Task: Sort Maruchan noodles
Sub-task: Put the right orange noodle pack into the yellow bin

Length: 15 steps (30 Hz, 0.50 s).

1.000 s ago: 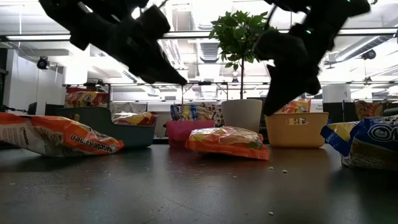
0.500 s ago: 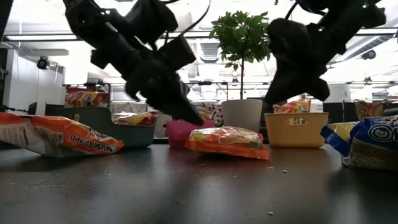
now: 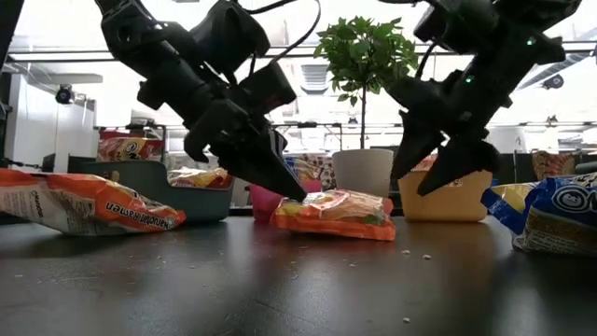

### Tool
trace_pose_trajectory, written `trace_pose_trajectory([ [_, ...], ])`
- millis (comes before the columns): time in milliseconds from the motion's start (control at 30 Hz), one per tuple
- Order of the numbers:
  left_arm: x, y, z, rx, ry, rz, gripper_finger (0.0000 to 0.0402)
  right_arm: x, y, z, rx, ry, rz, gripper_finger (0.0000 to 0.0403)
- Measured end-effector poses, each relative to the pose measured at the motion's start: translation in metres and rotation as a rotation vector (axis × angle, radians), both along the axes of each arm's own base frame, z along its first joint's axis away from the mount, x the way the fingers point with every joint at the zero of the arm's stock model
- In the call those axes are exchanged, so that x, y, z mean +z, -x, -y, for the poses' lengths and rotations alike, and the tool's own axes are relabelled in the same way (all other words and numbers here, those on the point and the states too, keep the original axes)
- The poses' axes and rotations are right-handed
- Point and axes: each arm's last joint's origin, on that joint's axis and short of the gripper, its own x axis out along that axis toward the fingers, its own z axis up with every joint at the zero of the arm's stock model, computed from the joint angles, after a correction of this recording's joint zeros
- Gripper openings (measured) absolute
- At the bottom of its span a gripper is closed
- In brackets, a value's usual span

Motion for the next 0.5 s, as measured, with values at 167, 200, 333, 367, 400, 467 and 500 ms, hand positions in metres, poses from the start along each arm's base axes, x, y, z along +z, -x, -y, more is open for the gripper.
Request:
trace_pose_trajectory([
  [167,-0.005,-0.002,0.000,-0.001,0.000,0.003,0.0000,-0.003,-0.004,0.002,0.008,0.002,0.031,0.0320],
  [200,-0.008,-0.002,0.000,-0.001,0.000,-0.005,0.0000,-0.003,-0.005,0.002,0.012,0.001,0.039,0.0324],
  [333,-0.011,-0.003,0.000,0.003,0.007,-0.001,0.0000,-0.006,-0.008,0.002,0.017,-0.001,0.078,0.0329],
  [367,-0.012,-0.004,0.000,0.004,0.008,0.003,0.0000,-0.008,-0.007,0.002,0.019,-0.003,0.079,0.0329],
  [400,-0.013,-0.004,0.000,0.004,0.008,0.004,0.0000,-0.010,-0.006,0.002,0.018,-0.002,0.078,0.0329],
  [467,-0.014,-0.003,0.000,0.006,0.011,-0.008,0.0000,-0.012,-0.011,0.002,0.021,-0.013,0.119,0.0327],
  [500,-0.016,-0.003,0.000,0.007,0.012,-0.008,0.0000,-0.014,-0.010,0.002,0.024,-0.017,0.111,0.0327],
])
